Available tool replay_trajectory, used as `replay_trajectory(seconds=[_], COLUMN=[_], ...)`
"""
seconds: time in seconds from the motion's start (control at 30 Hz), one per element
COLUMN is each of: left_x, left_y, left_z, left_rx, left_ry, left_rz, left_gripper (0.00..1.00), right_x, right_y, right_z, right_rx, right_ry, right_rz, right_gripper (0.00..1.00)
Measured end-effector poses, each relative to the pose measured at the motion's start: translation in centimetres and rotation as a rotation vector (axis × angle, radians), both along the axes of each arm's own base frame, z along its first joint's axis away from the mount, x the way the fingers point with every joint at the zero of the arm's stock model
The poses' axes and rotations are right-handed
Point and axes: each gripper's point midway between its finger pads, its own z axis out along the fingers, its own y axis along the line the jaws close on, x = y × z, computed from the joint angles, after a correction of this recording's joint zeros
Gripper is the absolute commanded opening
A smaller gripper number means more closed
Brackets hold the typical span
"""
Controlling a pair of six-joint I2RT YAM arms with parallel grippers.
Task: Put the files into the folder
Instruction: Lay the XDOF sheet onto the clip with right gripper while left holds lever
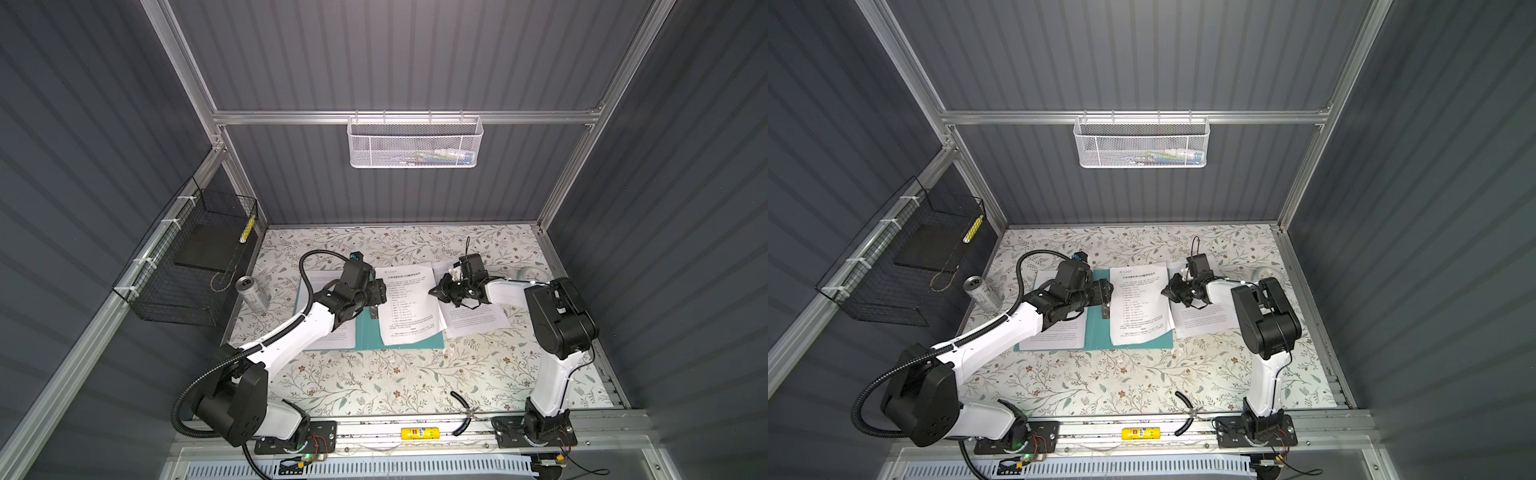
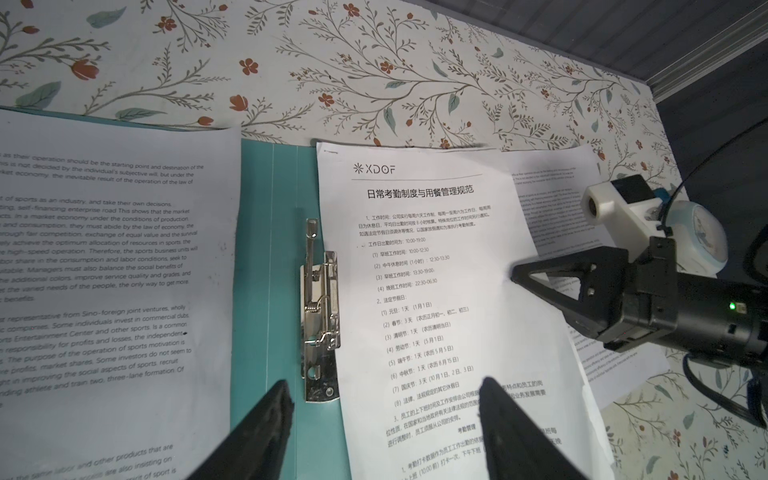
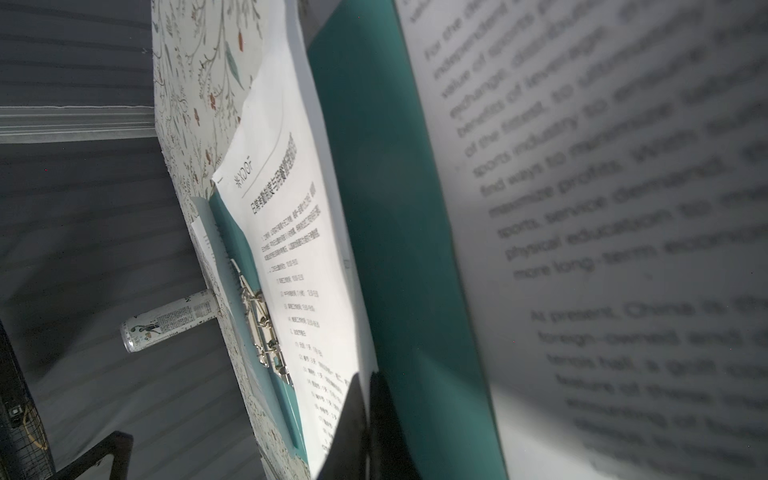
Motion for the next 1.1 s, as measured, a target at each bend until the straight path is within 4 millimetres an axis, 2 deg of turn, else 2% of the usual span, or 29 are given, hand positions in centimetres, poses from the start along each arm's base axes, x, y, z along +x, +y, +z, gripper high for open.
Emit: replay_trajectory(seconds=[0.17, 0.33, 0.6, 0.63, 0.73, 0.77, 0.87, 1.1], left_x=[0.0, 0.0, -0.1, -0.1, -0.1, -0.1, -0.1, -0.1], left_y=[0.0, 0.0, 0.0, 0.0, 0.0, 0.0, 0.0, 0.0], left_z=[-0.1, -0.4, -0.4, -0.4, -0.4, -0.4, -0.5, -0.7], left_rx=[0.001, 0.003, 0.004, 0.004, 0.004, 0.005, 0.005, 0.008], left_ry=[0.003, 0.01, 0.013, 0.013, 0.014, 0.014, 0.015, 0.021], left_rz=[0.0, -0.001, -0.001, -0.001, -0.001, -0.001, -0.001, -0.002], left_gripper=[0.71, 0.71, 0.71, 0.71, 0.71, 0.71, 0.71, 0.71], right_x=[-1.2, -1.3, -1.0, -1.0, -0.9, -0.9, -0.7, -0.8], right_y=[0.3, 1.1, 1.1, 1.1, 1.1, 1.2, 1.5, 2.0], right_z=[-0.9, 0.0, 0.8, 0.8, 0.9, 1.1, 1.5, 1.9], right_rx=[-0.006, -0.001, -0.001, -0.002, -0.003, -0.004, -0.005, 0.0], right_ry=[0.032, 0.009, -0.019, -0.021, -0.03, -0.037, -0.063, -0.085], right_rz=[-0.02, -0.017, -0.021, -0.019, -0.009, -0.001, 0.027, 0.06], right_gripper=[0.0, 0.0, 0.0, 0.03, 0.38, 0.44, 0.46, 0.44])
